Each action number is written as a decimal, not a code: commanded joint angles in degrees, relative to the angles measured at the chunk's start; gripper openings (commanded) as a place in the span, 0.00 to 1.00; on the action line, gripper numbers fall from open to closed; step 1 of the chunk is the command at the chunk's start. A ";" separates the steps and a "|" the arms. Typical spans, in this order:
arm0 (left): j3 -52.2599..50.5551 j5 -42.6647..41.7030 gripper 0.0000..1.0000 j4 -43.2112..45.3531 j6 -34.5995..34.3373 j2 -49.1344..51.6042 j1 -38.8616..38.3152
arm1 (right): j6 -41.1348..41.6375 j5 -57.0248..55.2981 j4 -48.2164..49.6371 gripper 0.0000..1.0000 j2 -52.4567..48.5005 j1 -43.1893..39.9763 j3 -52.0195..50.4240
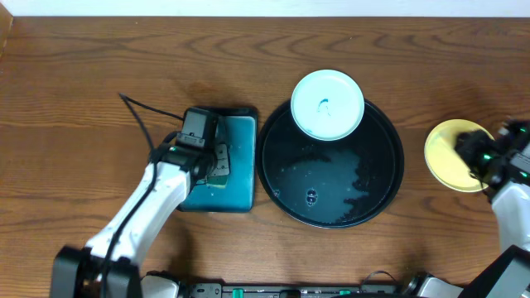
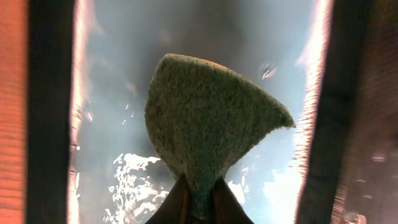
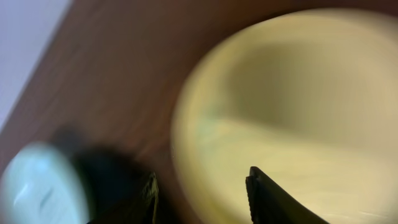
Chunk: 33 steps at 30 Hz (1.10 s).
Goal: Clean dirty plates on tray and stack at the side
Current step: 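Move right gripper back to the white plate's rim on the tray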
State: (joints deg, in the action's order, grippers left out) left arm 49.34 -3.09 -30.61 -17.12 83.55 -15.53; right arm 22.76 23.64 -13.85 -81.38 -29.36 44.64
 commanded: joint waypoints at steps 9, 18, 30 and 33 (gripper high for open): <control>0.81 -0.37 0.08 0.22 -1.16 12.24 -0.02 | -13.97 6.43 -16.28 0.46 -0.81 18.18 14.27; 3.58 -0.35 0.07 -0.83 -1.14 4.04 0.00 | -17.27 -7.67 -17.81 0.41 -3.54 28.98 19.96; 3.39 -0.57 0.08 -1.11 -1.18 -2.16 -0.02 | -11.76 -8.68 -5.70 0.28 -19.74 33.24 19.96; 3.39 -0.57 0.07 -1.51 -1.18 -2.10 -0.02 | -9.20 -8.66 -2.27 0.28 -23.30 33.62 19.96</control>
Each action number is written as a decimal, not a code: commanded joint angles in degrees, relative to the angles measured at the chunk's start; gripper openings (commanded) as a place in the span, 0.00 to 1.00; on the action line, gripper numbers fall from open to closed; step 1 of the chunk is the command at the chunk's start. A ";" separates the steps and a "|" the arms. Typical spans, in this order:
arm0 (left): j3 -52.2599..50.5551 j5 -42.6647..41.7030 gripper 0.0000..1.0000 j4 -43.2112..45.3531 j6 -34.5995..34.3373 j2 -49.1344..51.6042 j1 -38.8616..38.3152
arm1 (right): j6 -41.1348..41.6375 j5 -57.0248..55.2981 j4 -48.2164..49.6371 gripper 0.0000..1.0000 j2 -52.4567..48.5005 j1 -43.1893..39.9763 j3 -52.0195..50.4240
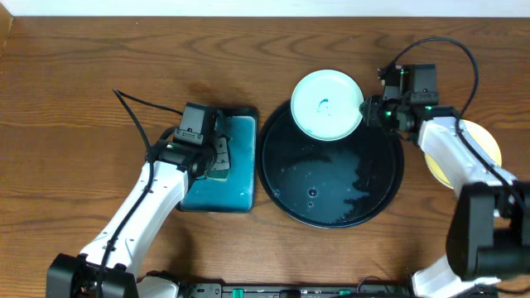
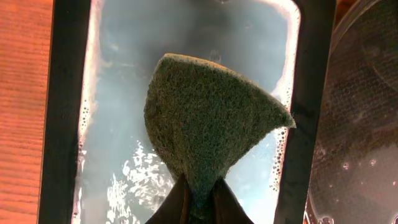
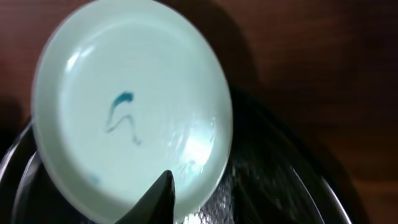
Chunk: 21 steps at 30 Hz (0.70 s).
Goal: Clean dirty plates on tray and stack at the side
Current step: 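Move right gripper back to the white plate's rim on the tray, then drag the white plate with right gripper to the tray center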
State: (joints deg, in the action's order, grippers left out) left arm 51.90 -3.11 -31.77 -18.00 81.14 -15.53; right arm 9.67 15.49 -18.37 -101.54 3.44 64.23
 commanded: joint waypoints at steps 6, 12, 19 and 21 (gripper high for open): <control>0.83 -0.55 0.07 -0.57 -0.31 0.31 -0.02 | 6.62 -0.50 6.69 0.29 -8.96 1.75 0.37; 0.83 -0.55 0.07 -0.59 -0.33 0.31 -0.02 | 7.06 -0.70 7.17 0.26 -12.57 2.78 0.37; 0.83 -0.55 0.07 -0.63 -0.31 0.31 -0.02 | 7.02 -0.61 3.41 0.06 -11.39 2.49 0.37; 0.83 -0.55 0.07 -0.76 -0.31 0.31 -0.02 | 6.99 -0.59 1.31 0.01 -10.01 2.27 0.37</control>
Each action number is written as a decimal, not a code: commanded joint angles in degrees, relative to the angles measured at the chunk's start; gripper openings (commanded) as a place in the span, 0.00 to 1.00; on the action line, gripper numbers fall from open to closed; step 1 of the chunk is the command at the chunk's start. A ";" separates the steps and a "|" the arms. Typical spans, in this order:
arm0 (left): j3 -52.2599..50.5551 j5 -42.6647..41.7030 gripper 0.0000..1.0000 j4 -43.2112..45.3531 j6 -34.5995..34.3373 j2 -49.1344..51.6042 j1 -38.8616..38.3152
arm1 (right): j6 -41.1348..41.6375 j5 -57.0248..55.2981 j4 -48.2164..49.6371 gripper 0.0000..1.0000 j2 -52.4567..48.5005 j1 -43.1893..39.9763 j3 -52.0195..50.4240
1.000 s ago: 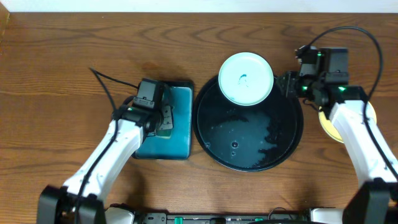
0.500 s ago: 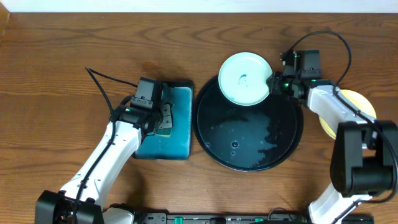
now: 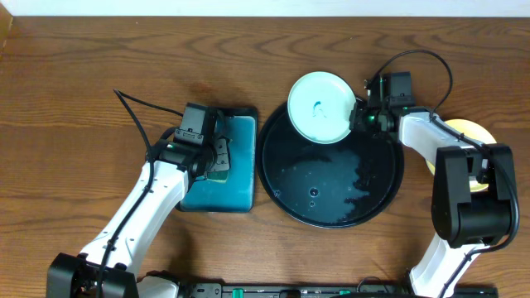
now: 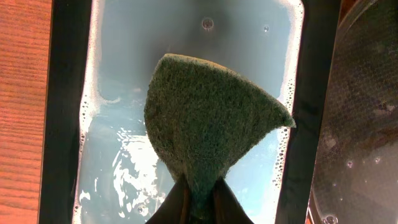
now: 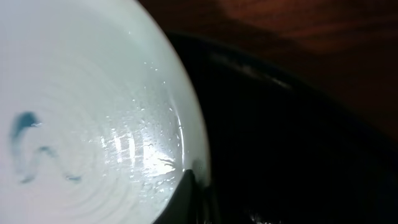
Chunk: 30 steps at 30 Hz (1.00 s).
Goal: Clean dirty plates on tray and stack at the side
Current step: 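Drag the white plate with right gripper to the tray center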
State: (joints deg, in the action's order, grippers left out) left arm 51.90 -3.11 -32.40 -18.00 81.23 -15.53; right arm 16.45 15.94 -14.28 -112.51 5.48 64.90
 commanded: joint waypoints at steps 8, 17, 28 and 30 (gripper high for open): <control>0.83 -0.50 0.07 -0.13 -0.26 0.24 -0.02 | -4.90 6.82 -19.08 0.01 9.20 0.22 -0.31; 0.83 -0.52 0.07 -0.15 -0.28 0.24 -0.02 | -5.35 6.51 -34.60 0.01 10.91 1.86 -2.62; 0.83 -0.52 0.08 -0.57 -0.28 0.24 -0.02 | -3.19 3.58 -27.65 0.01 10.91 3.13 -9.99; 0.83 -0.52 0.08 -0.57 -0.28 0.24 -0.02 | -3.19 3.58 -27.30 0.01 10.91 3.10 -10.12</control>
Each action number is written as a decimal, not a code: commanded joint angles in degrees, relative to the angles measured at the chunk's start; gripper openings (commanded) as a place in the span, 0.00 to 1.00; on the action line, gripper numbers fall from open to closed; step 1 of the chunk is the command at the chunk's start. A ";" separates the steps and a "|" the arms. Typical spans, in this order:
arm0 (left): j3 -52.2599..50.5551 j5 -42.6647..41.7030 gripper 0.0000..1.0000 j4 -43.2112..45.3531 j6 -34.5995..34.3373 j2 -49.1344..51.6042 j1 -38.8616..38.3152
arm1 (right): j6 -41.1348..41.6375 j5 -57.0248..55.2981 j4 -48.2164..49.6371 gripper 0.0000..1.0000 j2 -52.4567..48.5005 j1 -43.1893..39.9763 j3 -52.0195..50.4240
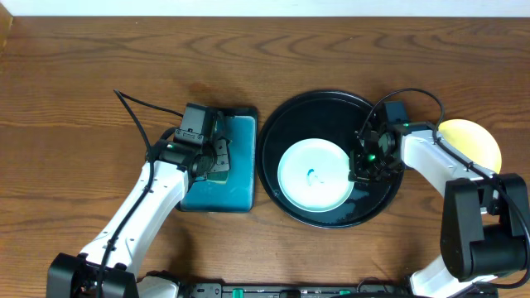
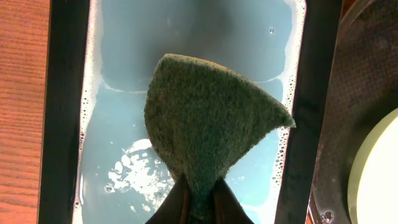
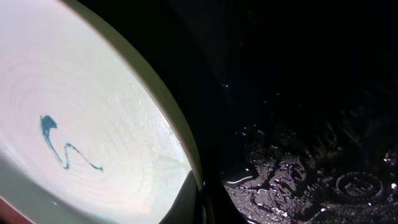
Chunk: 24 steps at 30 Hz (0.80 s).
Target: Clean dirty plates on tray and stack at the side
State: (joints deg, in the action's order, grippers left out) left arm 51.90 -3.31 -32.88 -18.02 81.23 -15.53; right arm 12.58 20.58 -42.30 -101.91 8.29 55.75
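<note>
A pale mint plate (image 1: 313,178) with a blue squiggle of dirt lies in the middle of the round black tray (image 1: 331,97). My right gripper (image 1: 358,169) is shut on the plate's right rim. In the right wrist view the plate (image 3: 81,137) fills the left, with the gripper (image 3: 200,200) pinching its edge over the wet tray floor (image 3: 298,124). My left gripper (image 2: 198,205) is shut on a green sponge (image 2: 208,118), held above soapy blue water in a dark basin (image 2: 124,124). From overhead the sponge (image 1: 218,170) shows over the basin (image 1: 240,178).
A yellow plate (image 1: 472,139) lies on the wood table to the right of the tray. The basin stands just left of the tray, their rims nearly touching. The left arm's black cable (image 1: 141,112) trails across the table behind it.
The mint plate was at the tray's far rim and is now in the tray's middle, toward the front. My right gripper has kept its hold on the rim. The left gripper and sponge have stayed put.
My right gripper was open over the yellow plate at the far right while the mint plate lay at the tray's far rim. It then stood beside the mint plate's right edge, then was shut on it. Now the plate is mid-tray. The left gripper held the sponge over the basin throughout.
</note>
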 commanded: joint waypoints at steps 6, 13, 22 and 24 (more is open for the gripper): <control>0.83 -0.33 0.07 -0.07 -0.24 0.24 -0.02 | 0.68 -1.05 1.46 0.01 0.31 0.39 -0.96; 0.83 -0.33 0.08 -0.04 -0.24 0.24 -0.02 | 0.66 -1.07 1.44 0.01 0.31 0.44 -0.96; 0.85 -10.34 0.07 7.56 0.79 -1.92 3.63 | 0.66 -1.07 1.16 0.01 0.31 0.44 -1.01; 0.85 -16.22 0.07 10.25 0.81 -2.80 6.91 | 0.63 -1.07 1.14 0.01 0.31 0.44 -1.01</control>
State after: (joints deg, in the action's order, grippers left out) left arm 51.90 -8.80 -25.52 -17.96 80.97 -13.08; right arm 12.60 20.80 -41.50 -101.91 8.34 55.42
